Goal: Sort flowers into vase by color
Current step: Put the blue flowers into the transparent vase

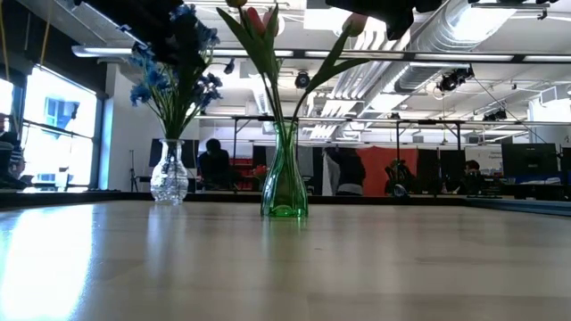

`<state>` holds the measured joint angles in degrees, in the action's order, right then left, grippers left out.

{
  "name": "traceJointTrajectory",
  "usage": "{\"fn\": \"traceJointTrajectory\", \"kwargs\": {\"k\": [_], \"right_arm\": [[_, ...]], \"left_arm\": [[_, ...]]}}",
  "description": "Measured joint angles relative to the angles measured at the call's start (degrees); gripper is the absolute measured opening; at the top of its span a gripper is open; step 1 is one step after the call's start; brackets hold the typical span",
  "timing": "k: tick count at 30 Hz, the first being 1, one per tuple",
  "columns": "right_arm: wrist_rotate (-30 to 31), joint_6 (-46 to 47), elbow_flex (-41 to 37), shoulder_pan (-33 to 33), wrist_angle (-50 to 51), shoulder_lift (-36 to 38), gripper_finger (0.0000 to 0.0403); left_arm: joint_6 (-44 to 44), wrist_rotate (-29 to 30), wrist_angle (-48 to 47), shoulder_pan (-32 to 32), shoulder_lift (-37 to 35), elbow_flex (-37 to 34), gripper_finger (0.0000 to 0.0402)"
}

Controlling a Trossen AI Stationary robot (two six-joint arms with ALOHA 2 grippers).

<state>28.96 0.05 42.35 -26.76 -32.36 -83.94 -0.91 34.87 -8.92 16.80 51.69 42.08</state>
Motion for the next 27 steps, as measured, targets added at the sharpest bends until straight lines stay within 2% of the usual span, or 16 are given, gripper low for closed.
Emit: {"fn": "traceJointTrajectory", "kwargs": {"k": [7, 11, 18, 21, 27], "right_arm": [[0.00, 0.00, 0.00, 0.00, 0.02, 0.00, 0.0134], [-0.01, 0.00, 0.00, 0.00, 0.02, 0.00, 0.0134], [-0.01, 0.00, 0.01, 0.00, 0.02, 0.00, 0.0134], [0.00, 0.00, 0.00, 0.00, 0.00, 0.00, 0.0134], [-0.01, 0.00, 0.00, 0.00, 0.02, 0.00, 0.0134]], "left_arm": [[-0.84, 1.49, -0.98, -1.03, -0.01, 1.34, 0.0141], [-3.29, 5.00, -5.00, 0.14, 0.01, 1.27, 0.0097], [-4.48, 4.60, -4.57, 4.07, 0.03, -2.56, 0.0012], [-5.48, 5.03, -4.47, 5.43, 0.05, -3.26, 0.0009], [-4.11, 5.04, -4.40, 6.14, 0.05, -3.30, 0.0041]]}}
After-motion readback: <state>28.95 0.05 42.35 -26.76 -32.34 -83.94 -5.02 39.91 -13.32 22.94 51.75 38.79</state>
